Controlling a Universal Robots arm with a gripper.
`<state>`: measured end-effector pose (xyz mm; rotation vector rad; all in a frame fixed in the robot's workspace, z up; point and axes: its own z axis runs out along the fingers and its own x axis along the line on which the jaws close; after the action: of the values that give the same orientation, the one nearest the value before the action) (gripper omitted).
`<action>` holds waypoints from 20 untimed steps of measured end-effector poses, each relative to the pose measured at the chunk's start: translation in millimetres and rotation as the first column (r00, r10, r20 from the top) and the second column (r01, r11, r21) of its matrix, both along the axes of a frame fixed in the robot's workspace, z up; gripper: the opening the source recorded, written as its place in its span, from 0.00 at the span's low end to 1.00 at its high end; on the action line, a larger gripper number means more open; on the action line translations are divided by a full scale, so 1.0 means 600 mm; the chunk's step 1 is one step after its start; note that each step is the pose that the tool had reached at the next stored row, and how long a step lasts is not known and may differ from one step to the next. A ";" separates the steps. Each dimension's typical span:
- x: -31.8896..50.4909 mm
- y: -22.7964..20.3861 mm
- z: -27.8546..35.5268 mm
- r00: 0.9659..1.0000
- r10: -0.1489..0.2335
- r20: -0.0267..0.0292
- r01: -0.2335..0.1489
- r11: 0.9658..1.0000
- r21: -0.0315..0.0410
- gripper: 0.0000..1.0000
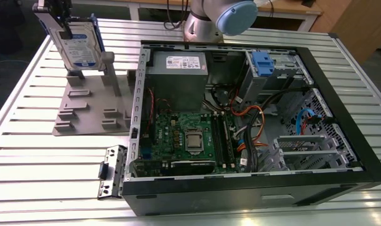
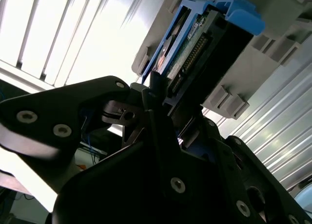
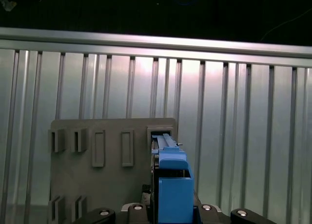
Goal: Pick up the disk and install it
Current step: 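Pick up the disk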
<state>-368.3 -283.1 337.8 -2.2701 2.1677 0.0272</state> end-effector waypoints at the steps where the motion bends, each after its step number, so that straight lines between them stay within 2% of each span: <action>1: 0.000 0.0000 0.001 1.000 0.000 0.000 0.000 1.000 0.000 0.36; 20: 0.000 0.0000 0.019 1.000 0.000 0.000 0.000 1.000 0.000 0.36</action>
<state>-368.3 -283.1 349.4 -2.2701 2.1677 0.0271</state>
